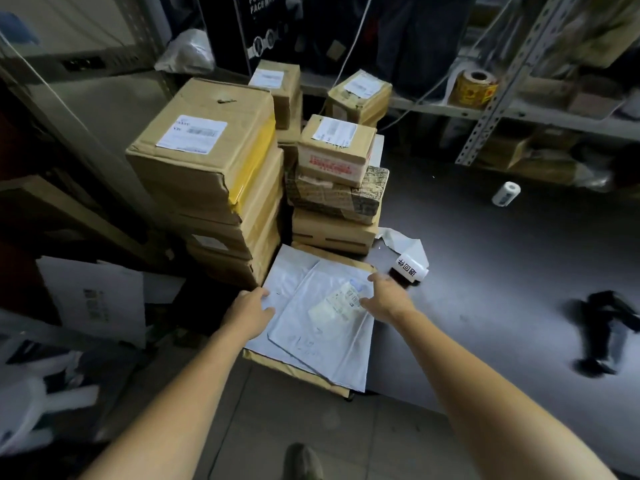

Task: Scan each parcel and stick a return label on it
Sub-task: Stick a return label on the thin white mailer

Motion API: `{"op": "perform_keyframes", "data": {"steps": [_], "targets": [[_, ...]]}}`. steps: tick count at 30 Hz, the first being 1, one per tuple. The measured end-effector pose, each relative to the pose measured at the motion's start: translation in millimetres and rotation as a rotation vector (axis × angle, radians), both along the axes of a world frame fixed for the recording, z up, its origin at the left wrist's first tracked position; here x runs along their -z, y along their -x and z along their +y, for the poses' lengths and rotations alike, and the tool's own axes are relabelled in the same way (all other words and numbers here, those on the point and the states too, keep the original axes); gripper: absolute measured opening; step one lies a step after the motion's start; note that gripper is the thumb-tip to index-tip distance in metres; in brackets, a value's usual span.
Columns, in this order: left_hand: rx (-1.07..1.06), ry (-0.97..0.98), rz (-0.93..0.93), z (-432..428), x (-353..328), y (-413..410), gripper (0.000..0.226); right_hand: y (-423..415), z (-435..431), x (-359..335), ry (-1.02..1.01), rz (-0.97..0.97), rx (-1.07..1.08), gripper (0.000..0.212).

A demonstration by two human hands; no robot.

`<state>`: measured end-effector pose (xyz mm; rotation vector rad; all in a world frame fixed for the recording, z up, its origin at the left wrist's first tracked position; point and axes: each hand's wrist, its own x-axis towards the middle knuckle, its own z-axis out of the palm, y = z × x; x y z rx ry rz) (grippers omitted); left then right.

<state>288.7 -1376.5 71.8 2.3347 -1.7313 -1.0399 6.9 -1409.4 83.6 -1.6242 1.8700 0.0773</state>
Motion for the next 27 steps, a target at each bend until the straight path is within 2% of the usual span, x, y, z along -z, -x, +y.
{"op": "perform_keyframes", "data": {"steps": [5, 7, 10, 12, 15, 18, 20, 23, 27], "targets": [[-0.062, 0.027, 0.046, 2.4, 4.1, 0.2, 0.041, 2.3, -7.2, 18.2, -0.009, -0.051, 0.004, 0.059], [-0.097, 0.026, 0.056, 5.9, 4.6, 0.9, 0.041, 4.9, -8.1, 22.9, 0.000, -0.092, 0.077, 0.060], [-0.190, 0.010, 0.114, 15.5, 7.9, 3.6, 0.048, 13.4, -5.0, 28.2, 0.019, -0.149, 0.196, 0.056], [-0.213, 0.001, 0.125, 22.7, 10.1, 6.9, 0.056, 21.2, -1.9, 31.6, 0.017, -0.154, 0.194, 0.050], [-0.181, 0.039, 0.038, 33.4, 12.9, 14.9, 0.056, 29.4, 2.7, 36.1, 0.015, -0.161, 0.141, 0.048], [-0.113, 0.176, -0.137, 43.7, 15.7, 28.8, 0.049, 30.6, 7.9, 37.3, 0.060, -0.148, 0.110, 0.047], [-0.061, 0.240, -0.182, 45.3, 16.6, 38.8, 0.044, 29.0, 10.9, 37.6, 0.106, -0.123, 0.084, 0.042], [-0.023, 0.153, -0.061, 44.0, 17.9, 53.3, 0.045, 26.6, 12.1, 36.2, 0.134, -0.121, 0.052, 0.034], [-0.161, 0.082, 0.136, 40.4, 18.5, 62.7, 0.050, 26.7, 13.2, 35.0, 0.081, -0.258, 0.144, 0.028]]}}
